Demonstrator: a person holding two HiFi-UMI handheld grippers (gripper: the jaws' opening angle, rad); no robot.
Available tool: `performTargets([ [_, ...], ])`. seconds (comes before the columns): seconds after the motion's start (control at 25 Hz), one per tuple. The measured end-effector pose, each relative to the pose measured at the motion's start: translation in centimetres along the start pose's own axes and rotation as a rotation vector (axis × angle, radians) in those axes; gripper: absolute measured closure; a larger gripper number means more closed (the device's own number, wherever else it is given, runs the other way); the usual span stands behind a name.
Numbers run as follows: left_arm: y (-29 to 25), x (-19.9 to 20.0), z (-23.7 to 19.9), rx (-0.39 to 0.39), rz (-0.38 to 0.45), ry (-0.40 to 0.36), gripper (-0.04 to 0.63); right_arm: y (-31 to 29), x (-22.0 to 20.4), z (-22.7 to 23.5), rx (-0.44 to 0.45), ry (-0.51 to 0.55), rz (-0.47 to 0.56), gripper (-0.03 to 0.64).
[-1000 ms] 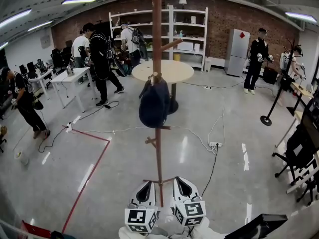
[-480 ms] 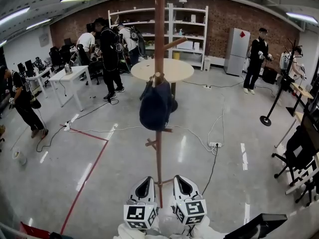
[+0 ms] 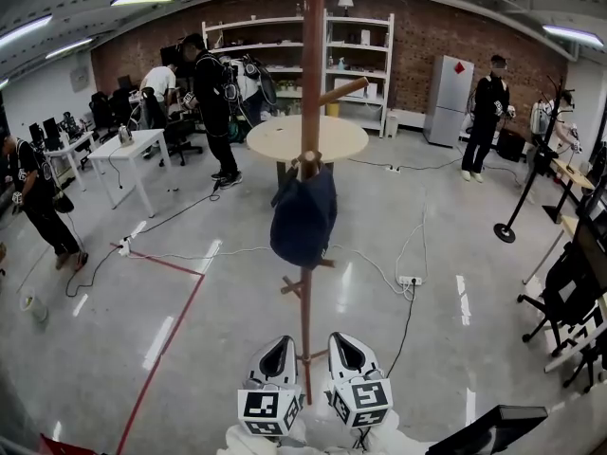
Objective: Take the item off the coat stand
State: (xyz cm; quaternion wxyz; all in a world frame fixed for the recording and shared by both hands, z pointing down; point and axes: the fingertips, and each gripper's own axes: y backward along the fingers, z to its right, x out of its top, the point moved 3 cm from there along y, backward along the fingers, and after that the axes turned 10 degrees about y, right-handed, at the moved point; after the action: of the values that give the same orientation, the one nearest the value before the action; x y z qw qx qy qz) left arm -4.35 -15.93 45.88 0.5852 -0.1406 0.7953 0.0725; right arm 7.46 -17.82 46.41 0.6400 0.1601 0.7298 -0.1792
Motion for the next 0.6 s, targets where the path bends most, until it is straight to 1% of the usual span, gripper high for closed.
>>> performTargets([
  [0.6,-4.5,1.1,-2.9,-0.070,-0.024,-0.001,0.597,-5.4,1.0,0.2,-0.050,0.007,0.006,0.606],
])
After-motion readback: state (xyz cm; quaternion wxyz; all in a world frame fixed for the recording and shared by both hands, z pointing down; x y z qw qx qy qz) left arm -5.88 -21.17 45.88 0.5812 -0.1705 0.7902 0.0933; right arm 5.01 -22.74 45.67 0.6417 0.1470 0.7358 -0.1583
